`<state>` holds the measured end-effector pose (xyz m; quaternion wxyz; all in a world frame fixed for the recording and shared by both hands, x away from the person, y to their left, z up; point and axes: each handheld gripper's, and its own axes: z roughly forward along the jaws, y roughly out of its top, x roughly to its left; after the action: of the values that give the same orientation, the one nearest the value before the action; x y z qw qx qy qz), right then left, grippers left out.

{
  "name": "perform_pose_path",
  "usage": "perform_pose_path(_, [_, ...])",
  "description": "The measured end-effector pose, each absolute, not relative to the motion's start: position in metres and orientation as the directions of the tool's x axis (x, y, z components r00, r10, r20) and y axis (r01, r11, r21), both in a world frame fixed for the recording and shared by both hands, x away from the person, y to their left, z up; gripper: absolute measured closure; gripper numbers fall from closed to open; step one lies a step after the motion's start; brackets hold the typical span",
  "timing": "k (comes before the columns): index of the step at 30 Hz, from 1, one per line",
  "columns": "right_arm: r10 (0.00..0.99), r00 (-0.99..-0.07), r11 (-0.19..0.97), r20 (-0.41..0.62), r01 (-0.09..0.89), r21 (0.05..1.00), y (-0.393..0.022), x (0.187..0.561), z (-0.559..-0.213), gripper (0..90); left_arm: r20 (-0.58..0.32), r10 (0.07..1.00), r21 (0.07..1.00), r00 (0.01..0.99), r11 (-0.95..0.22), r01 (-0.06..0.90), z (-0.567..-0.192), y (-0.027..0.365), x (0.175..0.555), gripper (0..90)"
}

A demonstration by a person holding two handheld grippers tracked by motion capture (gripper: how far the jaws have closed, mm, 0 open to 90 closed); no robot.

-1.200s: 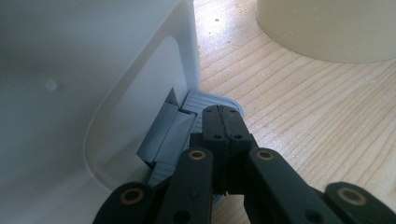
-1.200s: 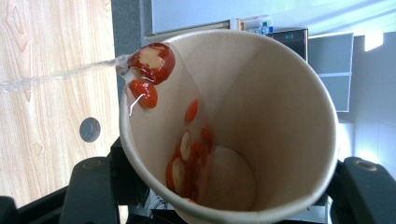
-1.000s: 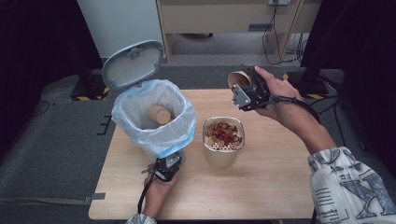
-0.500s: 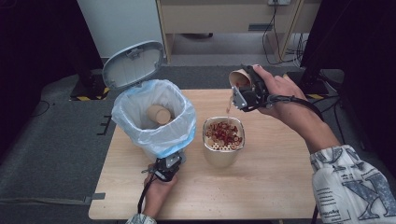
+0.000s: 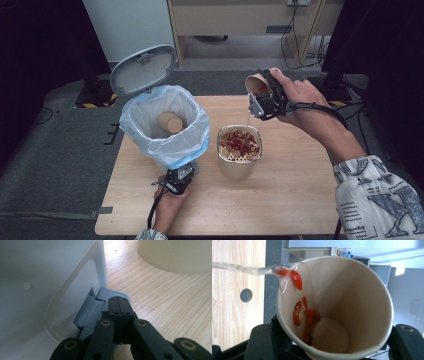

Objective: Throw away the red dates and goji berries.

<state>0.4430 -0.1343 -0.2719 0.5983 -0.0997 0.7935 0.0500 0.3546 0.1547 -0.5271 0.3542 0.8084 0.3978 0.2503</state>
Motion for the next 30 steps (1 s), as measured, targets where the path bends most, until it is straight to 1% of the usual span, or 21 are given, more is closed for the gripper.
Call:
perform_pose_path(3, [-0.112,-0.257,0.974,-0.960,-0.218,-0.055,-0.1335,0.4424,-0.2708,35.0,0.121,0.821,0.772,0.558,-0.431,0.467,-0.5271,0.1547,0.3545,89.1])
perform_pose_path(8, [-0.183,-0.227,0.968,-0.957,-0.214,-0.134,-0.1331,0.4410,-0.2720,35.1,0.121,0.820,0.772,0.559,-0.432,0.466,-0.5270,0.1548,0.3546,89.1])
perform_pose_path(12, [-0.206,-0.210,0.964,-0.956,-0.210,-0.162,-0.1325,0.4399,-0.2725,35.2,0.122,0.821,0.772,0.558,-0.432,0.466,-0.5270,0.1547,0.3545,89.1])
perform_pose_path(30, [-0.237,-0.179,0.957,-0.955,-0.214,-0.197,-0.1320,0.4394,-0.2725,35.2,0.119,0.818,0.771,0.563,-0.433,0.467,-0.5265,0.1547,0.3543,89.0])
